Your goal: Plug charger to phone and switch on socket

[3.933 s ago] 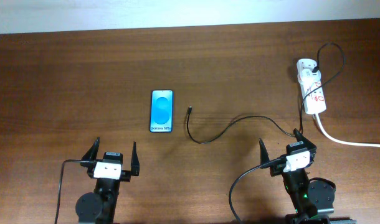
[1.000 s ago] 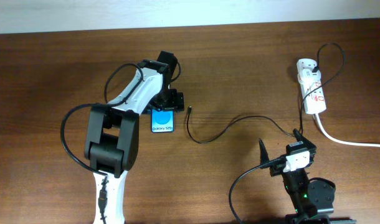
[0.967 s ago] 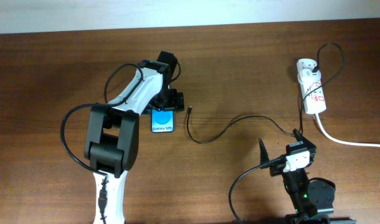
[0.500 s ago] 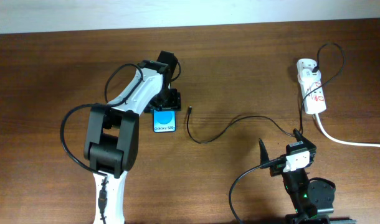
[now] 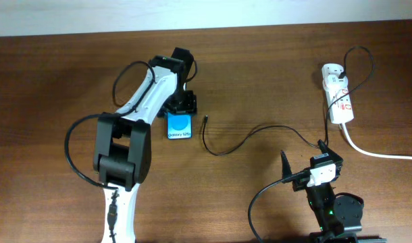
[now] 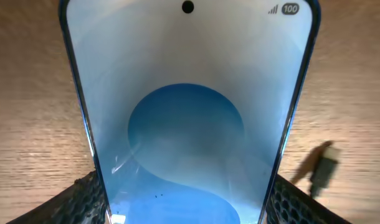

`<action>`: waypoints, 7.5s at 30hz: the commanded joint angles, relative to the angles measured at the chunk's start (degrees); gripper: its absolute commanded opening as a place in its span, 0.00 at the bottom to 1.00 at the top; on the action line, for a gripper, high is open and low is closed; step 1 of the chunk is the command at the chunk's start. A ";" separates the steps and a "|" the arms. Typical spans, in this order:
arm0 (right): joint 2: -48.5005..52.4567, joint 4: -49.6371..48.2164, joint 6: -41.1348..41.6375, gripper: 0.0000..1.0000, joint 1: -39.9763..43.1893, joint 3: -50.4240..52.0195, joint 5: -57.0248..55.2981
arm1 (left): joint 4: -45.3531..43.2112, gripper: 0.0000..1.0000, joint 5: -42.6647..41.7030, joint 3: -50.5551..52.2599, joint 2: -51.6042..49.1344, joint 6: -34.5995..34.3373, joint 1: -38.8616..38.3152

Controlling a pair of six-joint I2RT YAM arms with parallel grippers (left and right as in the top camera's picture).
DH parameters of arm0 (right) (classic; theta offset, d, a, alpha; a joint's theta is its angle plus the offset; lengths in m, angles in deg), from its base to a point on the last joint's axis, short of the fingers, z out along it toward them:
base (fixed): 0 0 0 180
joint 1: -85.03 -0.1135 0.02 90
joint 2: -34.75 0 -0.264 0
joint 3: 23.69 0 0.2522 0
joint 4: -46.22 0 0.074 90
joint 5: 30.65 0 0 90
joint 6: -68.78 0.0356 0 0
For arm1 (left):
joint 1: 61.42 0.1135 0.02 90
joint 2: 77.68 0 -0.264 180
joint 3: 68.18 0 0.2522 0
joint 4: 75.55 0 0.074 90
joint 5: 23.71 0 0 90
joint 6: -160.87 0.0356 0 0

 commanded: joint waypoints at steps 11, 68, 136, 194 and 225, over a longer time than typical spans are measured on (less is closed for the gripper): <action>-0.33 0.26 0.24 0.98 -0.57 0.31 -0.33 | 16.52 0.38 -0.63 -27.98 0.11 0.50 1.75; -0.28 0.28 14.08 0.98 -0.57 0.07 4.68 | 29.99 0.00 -62.55 -29.03 0.42 -20.15 14.73; 79.14 -14.82 62.42 0.04 -18.62 -40.33 11.54 | 19.37 0.00 -22.71 -28.98 0.39 -60.15 -11.74; 84.76 -47.71 111.91 0.26 -20.13 -44.06 -4.11 | -25.97 0.00 -54.38 -28.96 0.39 -26.91 -2.40; 105.37 29.20 45.38 0.41 -23.91 -78.05 9.55 | -19.52 0.00 -77.64 -28.96 0.39 -9.70 30.75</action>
